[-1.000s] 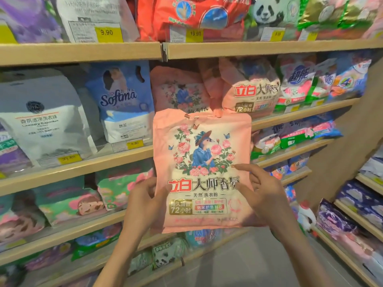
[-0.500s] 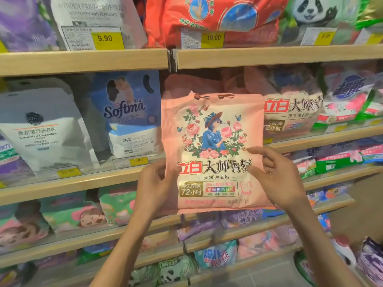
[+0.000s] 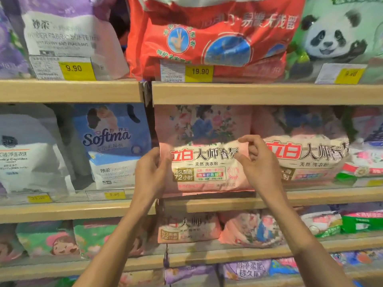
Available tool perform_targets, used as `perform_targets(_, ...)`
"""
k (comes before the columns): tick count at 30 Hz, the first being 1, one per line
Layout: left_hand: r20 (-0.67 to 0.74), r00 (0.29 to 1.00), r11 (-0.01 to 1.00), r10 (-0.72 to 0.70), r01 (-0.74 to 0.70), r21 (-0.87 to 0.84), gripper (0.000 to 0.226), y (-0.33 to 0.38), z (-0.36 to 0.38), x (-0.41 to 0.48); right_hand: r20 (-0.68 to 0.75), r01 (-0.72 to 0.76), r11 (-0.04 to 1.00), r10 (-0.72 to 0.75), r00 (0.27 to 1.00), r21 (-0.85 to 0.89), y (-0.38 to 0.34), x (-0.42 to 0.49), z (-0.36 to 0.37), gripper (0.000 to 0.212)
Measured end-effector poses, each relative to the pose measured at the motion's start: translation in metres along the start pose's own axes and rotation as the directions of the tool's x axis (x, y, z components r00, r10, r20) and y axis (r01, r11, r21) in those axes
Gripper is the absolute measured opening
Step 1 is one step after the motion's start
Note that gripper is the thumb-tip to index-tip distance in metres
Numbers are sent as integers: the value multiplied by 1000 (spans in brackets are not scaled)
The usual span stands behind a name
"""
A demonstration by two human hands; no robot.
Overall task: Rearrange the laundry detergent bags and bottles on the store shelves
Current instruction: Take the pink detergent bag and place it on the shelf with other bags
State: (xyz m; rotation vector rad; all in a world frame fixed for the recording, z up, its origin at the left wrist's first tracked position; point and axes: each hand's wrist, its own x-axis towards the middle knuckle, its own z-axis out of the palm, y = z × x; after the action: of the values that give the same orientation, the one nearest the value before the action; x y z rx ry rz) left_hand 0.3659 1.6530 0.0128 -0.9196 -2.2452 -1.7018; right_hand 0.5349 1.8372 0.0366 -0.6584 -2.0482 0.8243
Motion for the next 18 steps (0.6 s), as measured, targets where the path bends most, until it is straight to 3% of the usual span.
perform_targets(5, -112, 993, 997, -48, 55, 55, 32, -9, 15, 22, -44, 92, 992, -96, 994, -92, 9, 25, 17, 28)
perform_targets(11, -151, 986, 997, -65, 71, 32, 29, -12, 20, 25, -7, 40, 979, -42, 999, -201, 21, 37, 44, 19)
perform_targets(18, -75, 997, 998, -16, 20, 53, 38, -23, 10, 9, -46, 212, 975, -215, 975, -74, 41, 18, 45, 23)
